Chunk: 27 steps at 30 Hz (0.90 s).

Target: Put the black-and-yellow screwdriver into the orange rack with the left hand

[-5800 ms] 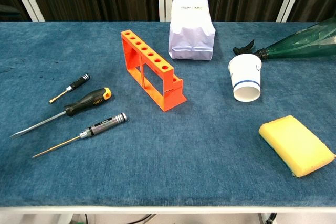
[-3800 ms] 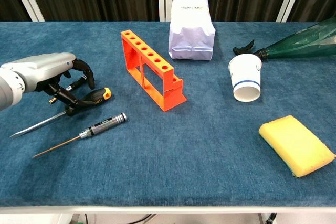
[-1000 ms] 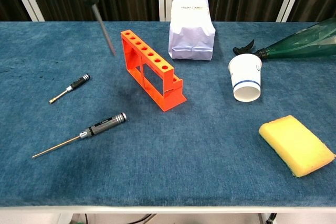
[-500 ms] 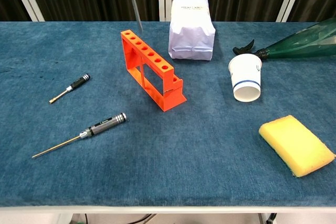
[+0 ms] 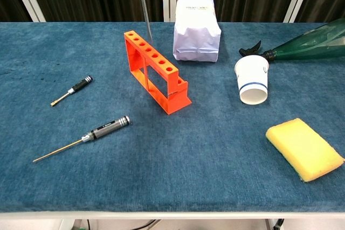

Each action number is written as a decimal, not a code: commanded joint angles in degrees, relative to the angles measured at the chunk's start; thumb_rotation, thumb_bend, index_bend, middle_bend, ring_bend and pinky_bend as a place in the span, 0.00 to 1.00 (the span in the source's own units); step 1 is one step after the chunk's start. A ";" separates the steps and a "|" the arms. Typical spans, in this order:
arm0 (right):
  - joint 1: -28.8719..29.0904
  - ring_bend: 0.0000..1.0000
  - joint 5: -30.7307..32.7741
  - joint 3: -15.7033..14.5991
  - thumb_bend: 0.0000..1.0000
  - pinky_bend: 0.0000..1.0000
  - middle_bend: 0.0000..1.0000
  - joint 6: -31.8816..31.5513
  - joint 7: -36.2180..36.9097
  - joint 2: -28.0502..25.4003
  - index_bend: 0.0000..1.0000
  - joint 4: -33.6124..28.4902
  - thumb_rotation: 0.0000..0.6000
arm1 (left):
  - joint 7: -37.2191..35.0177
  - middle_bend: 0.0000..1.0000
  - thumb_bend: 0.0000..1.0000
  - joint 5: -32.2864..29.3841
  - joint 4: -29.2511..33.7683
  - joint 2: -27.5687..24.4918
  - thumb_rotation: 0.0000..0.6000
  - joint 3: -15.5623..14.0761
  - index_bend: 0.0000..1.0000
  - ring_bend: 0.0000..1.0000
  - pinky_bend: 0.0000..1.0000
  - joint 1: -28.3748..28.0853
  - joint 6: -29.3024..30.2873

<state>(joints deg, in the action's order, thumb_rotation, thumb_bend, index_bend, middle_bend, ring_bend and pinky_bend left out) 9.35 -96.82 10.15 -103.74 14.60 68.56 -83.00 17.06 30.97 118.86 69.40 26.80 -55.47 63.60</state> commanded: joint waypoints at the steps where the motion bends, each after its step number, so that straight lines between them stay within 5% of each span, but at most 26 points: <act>1: 0.04 0.00 0.10 -0.06 0.44 0.00 0.00 0.16 0.16 0.17 0.00 0.24 1.00 | 0.14 0.44 0.28 -0.19 -0.24 -0.04 1.00 -0.36 0.69 0.18 0.23 -0.36 -0.07; 27: 0.30 0.00 0.05 -0.26 0.44 0.00 0.00 0.59 -0.10 0.46 0.00 0.41 1.00 | -2.30 0.44 0.29 1.92 -2.18 0.42 1.00 -3.19 0.69 0.17 0.22 -0.18 -0.30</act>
<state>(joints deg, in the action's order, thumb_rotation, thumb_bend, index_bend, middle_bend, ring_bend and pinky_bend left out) 9.65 -96.76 9.89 -103.15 14.50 69.02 -82.59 14.76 32.88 116.69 69.81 23.61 -55.64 63.29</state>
